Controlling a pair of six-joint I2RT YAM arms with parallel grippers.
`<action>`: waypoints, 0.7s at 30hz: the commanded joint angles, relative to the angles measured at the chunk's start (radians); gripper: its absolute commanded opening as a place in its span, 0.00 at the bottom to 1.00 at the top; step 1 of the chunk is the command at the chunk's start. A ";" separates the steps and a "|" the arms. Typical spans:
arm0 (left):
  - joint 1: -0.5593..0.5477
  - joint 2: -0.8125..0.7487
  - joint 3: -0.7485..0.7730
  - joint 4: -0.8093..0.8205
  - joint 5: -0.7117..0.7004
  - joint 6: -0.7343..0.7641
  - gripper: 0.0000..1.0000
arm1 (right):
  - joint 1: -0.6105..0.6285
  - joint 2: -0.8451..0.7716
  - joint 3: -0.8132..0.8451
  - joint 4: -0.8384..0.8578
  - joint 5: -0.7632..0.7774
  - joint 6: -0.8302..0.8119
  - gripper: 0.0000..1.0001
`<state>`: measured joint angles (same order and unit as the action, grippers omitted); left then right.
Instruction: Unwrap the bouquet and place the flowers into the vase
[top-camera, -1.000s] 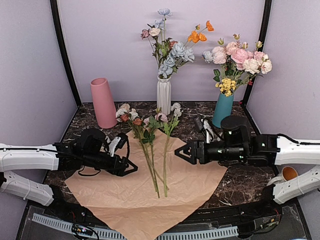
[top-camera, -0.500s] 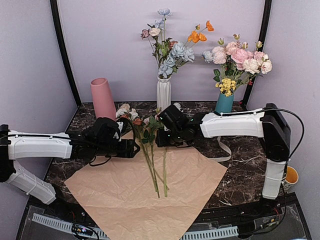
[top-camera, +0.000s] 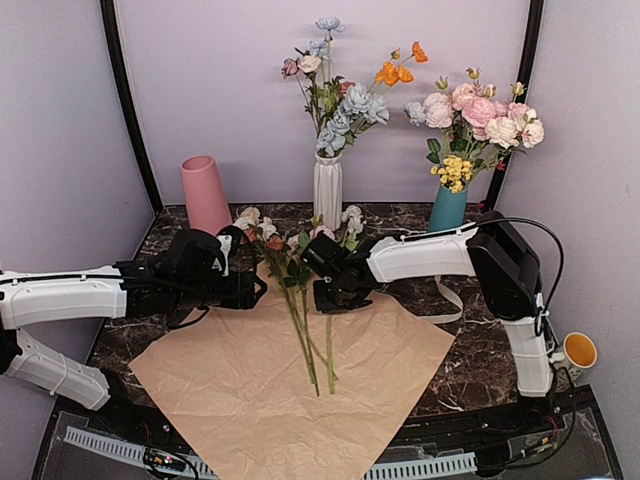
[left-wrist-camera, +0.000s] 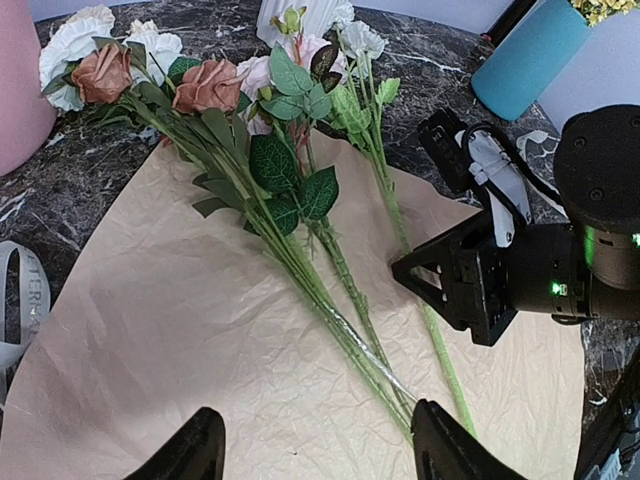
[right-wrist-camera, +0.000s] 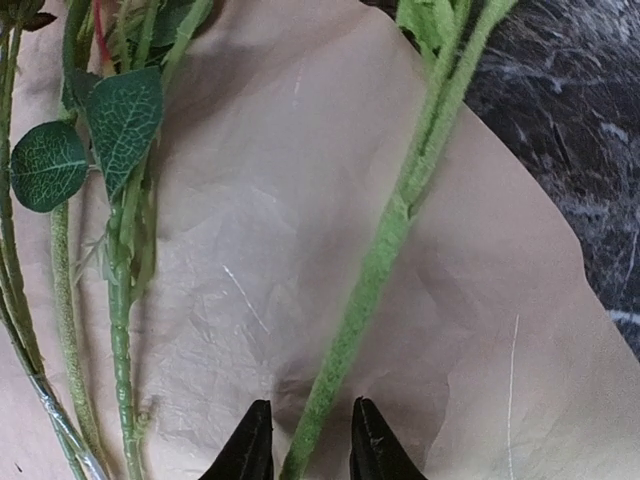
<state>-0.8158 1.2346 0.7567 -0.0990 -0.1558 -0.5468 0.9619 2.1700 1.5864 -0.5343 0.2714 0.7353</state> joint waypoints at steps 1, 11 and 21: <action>0.005 -0.038 -0.025 -0.013 -0.010 0.029 0.67 | -0.015 0.036 0.026 -0.009 0.015 -0.012 0.21; 0.005 -0.037 -0.050 0.034 0.027 0.068 0.67 | -0.038 0.020 0.048 -0.021 0.037 0.004 0.00; 0.004 -0.059 -0.028 0.043 0.079 0.105 0.79 | -0.112 -0.227 -0.086 0.025 0.149 0.056 0.00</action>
<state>-0.8154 1.2125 0.7223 -0.0761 -0.1024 -0.4690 0.8772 2.0926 1.5543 -0.5461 0.3344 0.7654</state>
